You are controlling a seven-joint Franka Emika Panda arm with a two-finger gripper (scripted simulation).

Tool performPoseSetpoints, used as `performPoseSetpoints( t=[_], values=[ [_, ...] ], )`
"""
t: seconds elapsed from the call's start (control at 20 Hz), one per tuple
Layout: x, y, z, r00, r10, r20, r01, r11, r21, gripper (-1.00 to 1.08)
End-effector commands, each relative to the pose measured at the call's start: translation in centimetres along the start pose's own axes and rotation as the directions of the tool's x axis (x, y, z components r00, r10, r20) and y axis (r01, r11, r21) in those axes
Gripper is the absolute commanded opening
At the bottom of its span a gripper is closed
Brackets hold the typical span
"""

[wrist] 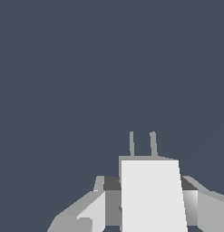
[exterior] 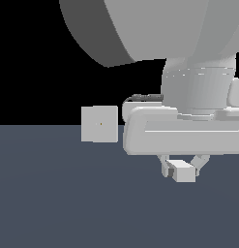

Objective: Plug the charger into the wall socket.

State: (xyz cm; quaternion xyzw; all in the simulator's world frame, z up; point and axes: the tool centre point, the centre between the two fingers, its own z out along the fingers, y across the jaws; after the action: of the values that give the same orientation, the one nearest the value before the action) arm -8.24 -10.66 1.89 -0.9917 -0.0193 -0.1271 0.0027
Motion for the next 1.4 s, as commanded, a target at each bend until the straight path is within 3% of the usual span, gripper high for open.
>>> performPoseSetpoints(
  t=[0.0, 1.35],
  values=[
    [0.3, -0.9, -0.3, 1.000, 0.009, -0.001, -0.009, 1.000, -0.002, -1.00],
    [6.3, -14.2, -5.3, 0.986, 0.164, -0.006, -0.164, 0.986, -0.042, -1.00]
  ],
)
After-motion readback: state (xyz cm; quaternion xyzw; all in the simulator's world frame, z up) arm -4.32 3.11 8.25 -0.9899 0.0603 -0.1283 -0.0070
